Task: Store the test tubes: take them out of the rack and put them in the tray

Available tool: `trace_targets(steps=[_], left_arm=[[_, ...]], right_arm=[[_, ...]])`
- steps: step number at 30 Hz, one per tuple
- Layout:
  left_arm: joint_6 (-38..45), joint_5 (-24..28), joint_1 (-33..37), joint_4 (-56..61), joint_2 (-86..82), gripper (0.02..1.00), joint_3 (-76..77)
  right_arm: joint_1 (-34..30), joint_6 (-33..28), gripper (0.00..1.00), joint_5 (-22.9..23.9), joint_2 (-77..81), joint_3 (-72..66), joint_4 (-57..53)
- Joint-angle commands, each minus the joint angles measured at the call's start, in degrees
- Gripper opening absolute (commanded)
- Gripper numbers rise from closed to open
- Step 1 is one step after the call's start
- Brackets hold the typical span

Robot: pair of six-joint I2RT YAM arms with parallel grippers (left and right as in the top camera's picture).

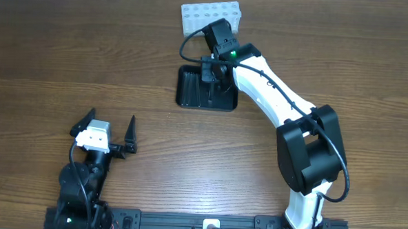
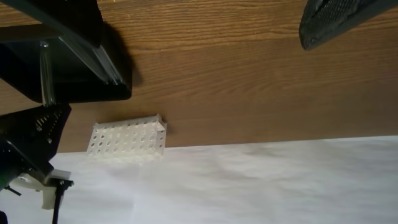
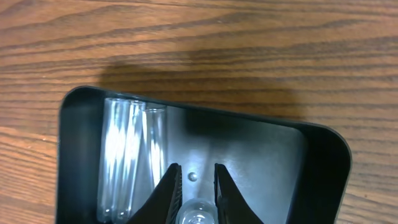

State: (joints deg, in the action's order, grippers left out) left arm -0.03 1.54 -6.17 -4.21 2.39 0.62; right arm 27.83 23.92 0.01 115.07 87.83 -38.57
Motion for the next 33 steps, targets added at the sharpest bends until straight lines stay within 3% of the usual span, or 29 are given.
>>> trace_targets(steps=[1,15,26,33], left_arm=[[-0.4,0.6,0.3,-0.2,-0.5,1.0,-0.3],[-0.4,0.6,0.3,-0.2,-0.5,0.998,-0.3],[-0.4,0.6,0.3,-0.2,-0.5,1.0,-0.3],[-0.4,0.6,0.3,-0.2,-0.5,0.998,-0.3]], right_arm=[[-0.2,1.9,0.005,2.1,0.3,-1.5,0.1],[-0.1,3.4,0.071,4.2,0.4,-4.0,0.3],[-0.1,3.4,0.242,4.2,0.4,-4.0,1.0],[-0.1,3.3,0.244,4.2,0.3,-3.9,2.1]])
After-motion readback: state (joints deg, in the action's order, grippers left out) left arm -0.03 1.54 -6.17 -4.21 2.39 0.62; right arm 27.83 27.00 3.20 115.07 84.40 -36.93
